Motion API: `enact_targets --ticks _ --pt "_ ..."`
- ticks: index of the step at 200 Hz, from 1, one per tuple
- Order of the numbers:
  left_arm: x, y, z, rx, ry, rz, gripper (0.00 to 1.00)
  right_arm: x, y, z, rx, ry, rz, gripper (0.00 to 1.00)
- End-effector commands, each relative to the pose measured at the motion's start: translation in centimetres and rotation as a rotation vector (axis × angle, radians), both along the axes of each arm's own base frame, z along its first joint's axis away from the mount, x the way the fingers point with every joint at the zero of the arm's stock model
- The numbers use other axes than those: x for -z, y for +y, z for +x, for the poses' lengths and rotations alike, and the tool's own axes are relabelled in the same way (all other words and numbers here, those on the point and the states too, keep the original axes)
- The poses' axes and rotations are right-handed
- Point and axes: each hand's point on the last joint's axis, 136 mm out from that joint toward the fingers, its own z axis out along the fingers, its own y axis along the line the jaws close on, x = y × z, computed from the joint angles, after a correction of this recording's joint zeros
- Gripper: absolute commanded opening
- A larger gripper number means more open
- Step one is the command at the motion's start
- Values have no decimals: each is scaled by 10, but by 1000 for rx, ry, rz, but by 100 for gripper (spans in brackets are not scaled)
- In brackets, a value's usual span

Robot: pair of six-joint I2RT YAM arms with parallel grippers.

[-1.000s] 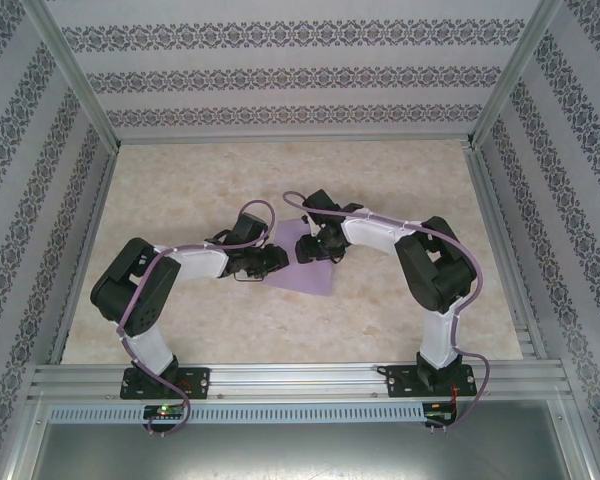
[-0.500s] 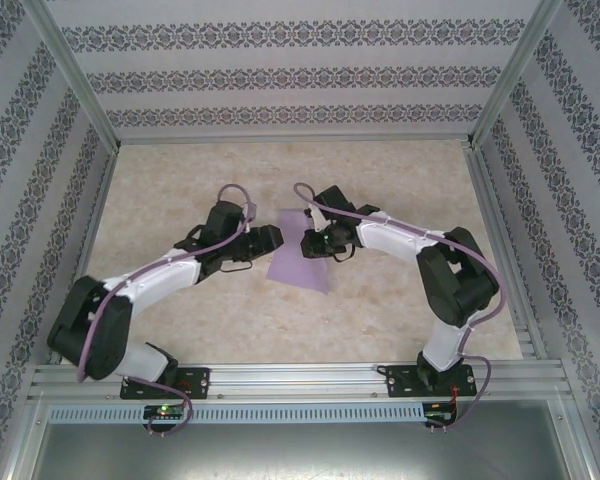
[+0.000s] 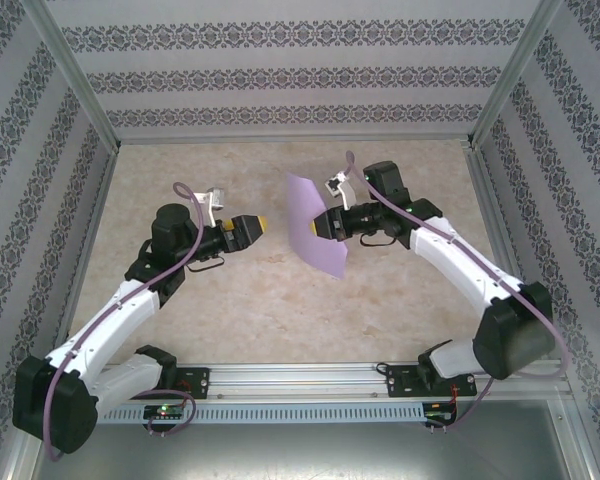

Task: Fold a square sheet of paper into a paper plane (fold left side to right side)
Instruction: Pick up the square sheet of paper from the center of the table.

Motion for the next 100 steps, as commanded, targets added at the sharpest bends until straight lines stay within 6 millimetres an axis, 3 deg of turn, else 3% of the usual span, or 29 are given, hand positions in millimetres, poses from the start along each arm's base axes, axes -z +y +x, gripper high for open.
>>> enact_targets --ticks 1,57,100 --pt "-42 -12 -6 113 -164 -55 92 -41 5 -31 -145 -41 116 17" --pt "-69 -26 -8 226 -236 -141 92 -87 6 -64 -269 -74 250 18" --pt "-77 -34 -14 290 -252 -170 89 -102 7 -75 -316 -82 296 18"
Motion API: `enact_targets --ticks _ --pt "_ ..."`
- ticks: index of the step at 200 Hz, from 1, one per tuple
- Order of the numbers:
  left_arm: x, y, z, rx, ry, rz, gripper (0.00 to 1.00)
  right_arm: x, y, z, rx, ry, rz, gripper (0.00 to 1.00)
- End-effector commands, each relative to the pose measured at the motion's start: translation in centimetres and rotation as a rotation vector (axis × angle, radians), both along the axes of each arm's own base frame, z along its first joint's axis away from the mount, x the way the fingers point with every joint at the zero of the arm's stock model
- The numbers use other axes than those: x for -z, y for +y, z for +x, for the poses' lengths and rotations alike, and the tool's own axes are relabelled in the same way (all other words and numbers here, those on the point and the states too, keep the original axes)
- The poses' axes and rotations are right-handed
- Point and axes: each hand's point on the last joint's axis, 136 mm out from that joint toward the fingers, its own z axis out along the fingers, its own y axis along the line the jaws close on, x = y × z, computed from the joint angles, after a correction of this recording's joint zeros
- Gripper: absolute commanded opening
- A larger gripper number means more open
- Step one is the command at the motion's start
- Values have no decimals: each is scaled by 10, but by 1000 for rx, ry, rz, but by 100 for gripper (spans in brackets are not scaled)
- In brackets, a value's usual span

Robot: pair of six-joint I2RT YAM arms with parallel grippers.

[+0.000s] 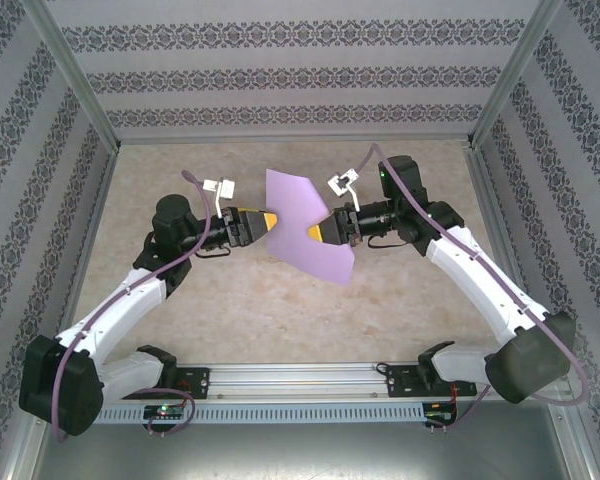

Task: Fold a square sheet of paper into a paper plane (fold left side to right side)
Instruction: Pick up the square sheet of paper from the center of the table, then place a square sheet of paper at the center of the table.

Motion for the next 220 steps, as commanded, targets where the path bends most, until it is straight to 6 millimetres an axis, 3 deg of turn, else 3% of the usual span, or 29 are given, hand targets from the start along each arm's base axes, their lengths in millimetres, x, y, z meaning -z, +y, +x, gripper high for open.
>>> enact_targets --ticks 1,61,102,146,177,193,220 --pt "-36 -6 -7 71 -115 -57 89 -26 1 -17 -77 -40 70 18" --pt "-47 -15 -19 136 -154 -91 71 -24 0 -15 -58 -48 58 20" --pt "-47 -16 -22 138 -152 -83 45 -13 -8 -3 8 -56 14 25" --pt "-30 -13 -20 98 -123 -30 12 11 -21 16 125 -56 -83 42" --pt "8 -7 -9 23 -26 58 2 45 -49 50 337 -55 -264 63" --pt "42 -1 -2 -36 66 132 0 64 -68 66 453 -56 -362 74" --pt "103 11 6 -122 210 239 0 87 -96 85 620 -55 -490 83"
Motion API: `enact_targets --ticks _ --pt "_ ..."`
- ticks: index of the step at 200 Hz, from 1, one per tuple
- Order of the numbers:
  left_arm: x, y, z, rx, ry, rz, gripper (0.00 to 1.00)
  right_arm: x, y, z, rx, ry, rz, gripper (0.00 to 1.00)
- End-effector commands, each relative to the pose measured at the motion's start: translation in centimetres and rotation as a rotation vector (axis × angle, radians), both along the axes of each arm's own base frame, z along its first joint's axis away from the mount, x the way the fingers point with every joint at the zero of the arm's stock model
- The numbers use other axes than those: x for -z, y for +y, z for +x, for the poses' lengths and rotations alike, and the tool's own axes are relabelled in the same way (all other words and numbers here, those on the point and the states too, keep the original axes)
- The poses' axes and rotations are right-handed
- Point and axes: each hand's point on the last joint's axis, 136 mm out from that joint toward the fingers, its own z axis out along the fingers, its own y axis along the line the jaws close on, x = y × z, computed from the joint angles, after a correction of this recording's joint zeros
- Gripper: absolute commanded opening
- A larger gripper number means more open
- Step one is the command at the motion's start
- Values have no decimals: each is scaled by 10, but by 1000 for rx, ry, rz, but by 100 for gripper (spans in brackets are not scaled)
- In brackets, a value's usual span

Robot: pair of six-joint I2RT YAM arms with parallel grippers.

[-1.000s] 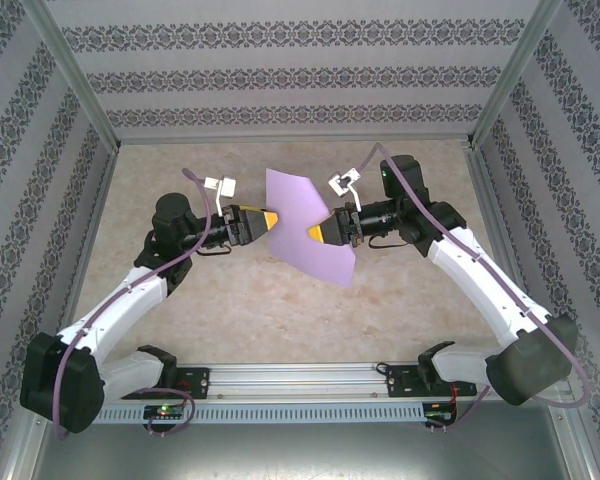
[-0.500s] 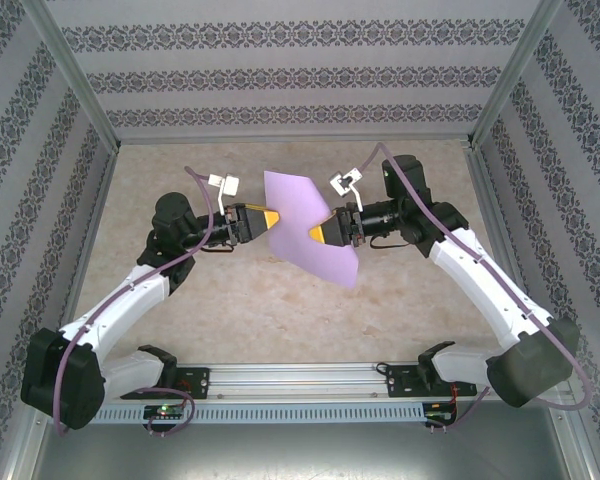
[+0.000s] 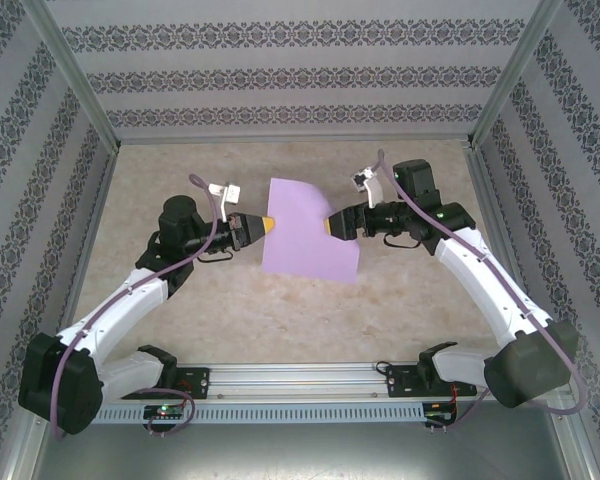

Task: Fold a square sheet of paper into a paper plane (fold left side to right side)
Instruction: Place a square sheet of paper at the center of the table.

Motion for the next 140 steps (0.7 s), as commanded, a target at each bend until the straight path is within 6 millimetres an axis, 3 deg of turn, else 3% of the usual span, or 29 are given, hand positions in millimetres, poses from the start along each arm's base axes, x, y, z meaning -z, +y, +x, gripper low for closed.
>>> enact_targets --ticks 1,36,65,106,140 --pt "71 13 5 -92 154 149 0 27 -37 19 203 -20 -180 83" --pt "153 32 9 -205 348 292 0 62 -44 25 285 67 -207 82" --pt "204 47 10 -265 457 423 0 101 -28 26 319 226 -110 57" --pt "213 60 14 -314 480 520 0 155 13 20 282 379 -101 14" --pt "209 66 11 -324 478 552 0 188 37 19 247 440 -171 1"
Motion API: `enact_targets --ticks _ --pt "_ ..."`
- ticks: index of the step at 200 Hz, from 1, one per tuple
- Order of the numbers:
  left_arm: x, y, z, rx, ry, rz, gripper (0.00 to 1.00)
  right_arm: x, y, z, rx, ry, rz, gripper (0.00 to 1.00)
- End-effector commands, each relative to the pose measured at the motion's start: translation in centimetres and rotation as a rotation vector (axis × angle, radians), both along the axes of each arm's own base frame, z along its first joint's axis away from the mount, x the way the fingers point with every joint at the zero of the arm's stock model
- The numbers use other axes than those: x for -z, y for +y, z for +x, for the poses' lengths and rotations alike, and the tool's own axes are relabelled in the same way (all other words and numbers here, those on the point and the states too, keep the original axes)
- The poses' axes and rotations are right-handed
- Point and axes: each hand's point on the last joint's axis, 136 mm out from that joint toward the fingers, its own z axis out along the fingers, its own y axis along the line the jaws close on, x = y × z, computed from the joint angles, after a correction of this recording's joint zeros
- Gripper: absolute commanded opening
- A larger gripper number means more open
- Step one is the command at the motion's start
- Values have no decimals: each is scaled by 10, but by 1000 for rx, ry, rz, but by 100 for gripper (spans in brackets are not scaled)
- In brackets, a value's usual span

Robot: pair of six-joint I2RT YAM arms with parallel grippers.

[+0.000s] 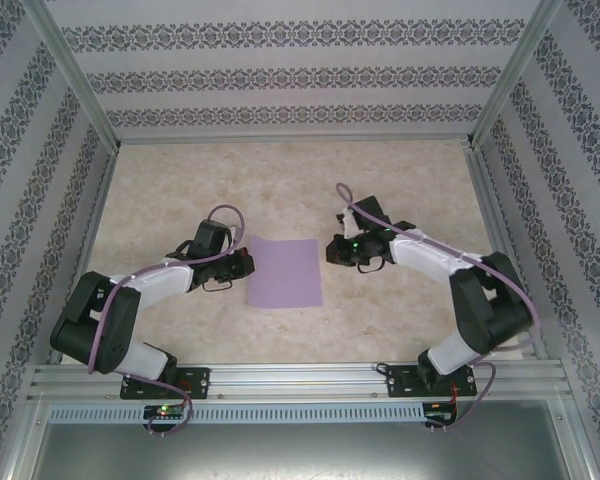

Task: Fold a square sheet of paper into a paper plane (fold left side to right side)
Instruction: Place a square sheet of paper at the center of the table, then first fold in half a square sheet of paper at the center of the table.

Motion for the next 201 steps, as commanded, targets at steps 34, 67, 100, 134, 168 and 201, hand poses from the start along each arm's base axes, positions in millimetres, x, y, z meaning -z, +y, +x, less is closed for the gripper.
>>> enact_targets --ticks 34,67,100,134,168,201 --pt "-9 3 -2 14 -11 38 0 26 36 11 -29 63 9 0" --pt "-19 -6 2 23 -14 -10 0 45 36 8 -45 112 -45 0" --pt "-37 -16 5 51 -26 -68 6 59 29 1 -62 147 -109 0" --pt "-60 -35 9 75 -49 -177 31 69 26 -4 -67 169 -134 0" --pt "-75 -56 13 108 -55 -253 47 70 28 -4 -66 159 -125 0" --pt "-75 -80 20 132 -46 -317 53 61 37 -1 -68 132 -61 0"
